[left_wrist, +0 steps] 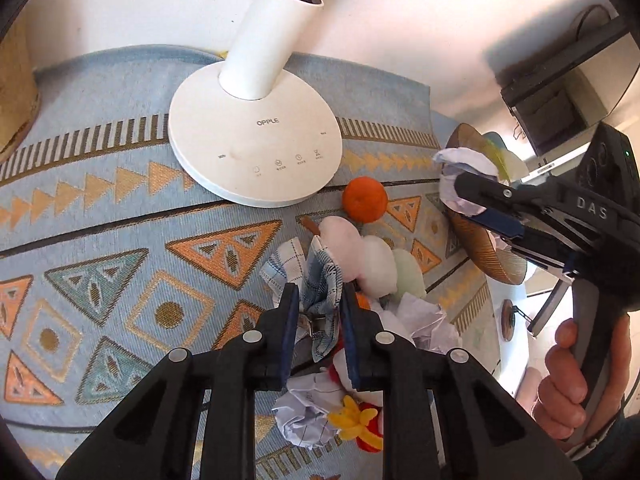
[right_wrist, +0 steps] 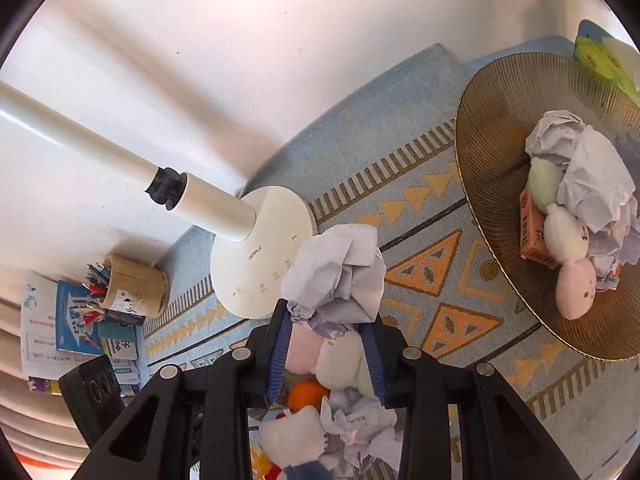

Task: Organize objects
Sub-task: 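Grasp the plaid bow clip with the left tool while the right tool carries paper to the bowl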

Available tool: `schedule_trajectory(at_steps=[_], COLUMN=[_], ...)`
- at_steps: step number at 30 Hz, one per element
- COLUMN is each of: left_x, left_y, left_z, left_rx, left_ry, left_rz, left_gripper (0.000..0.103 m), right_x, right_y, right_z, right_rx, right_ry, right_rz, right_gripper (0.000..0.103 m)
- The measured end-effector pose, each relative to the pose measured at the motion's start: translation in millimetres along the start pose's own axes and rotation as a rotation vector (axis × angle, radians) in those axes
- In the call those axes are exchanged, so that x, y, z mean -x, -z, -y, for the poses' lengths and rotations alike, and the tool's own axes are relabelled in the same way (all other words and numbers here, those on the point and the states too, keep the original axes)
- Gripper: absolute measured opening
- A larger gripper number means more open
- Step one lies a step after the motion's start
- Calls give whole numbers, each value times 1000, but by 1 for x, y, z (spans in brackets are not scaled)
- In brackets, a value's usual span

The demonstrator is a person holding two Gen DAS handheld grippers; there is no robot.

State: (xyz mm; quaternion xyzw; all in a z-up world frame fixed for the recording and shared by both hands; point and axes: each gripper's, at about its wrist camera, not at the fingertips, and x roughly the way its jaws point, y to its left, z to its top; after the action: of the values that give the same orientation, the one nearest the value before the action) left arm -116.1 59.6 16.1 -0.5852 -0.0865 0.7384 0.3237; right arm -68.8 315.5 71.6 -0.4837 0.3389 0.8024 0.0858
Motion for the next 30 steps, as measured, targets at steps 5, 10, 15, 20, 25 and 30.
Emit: schedule_trajectory(at_steps=[5,10,15,20,25,30], left_x=[25,-2,-16,-6,7,37], left_y=[-1,-5,10,15,10,-6], left_z=[-2,-9,-31,-28,-12,29], left_rx=[10,55,134,122,125,53], left_ry=[-6,-76,-90,-39,-2,38], left_rz=[50,-29,-51,-21,24,101], left_gripper=[16,21,29,16,12,12], right_x=[21,30,43,47,59,110], right_y=[11,23,30,34,35,23], right_z=[10,25,38,56,65,77], right_rx=[10,-29,-41,-89,-105,-71], right_ry=[0,-24,-16,-27,-55,-13], right_rz=[29,17,22,14,32,148], right_gripper=[34,34,34,34,34,34])
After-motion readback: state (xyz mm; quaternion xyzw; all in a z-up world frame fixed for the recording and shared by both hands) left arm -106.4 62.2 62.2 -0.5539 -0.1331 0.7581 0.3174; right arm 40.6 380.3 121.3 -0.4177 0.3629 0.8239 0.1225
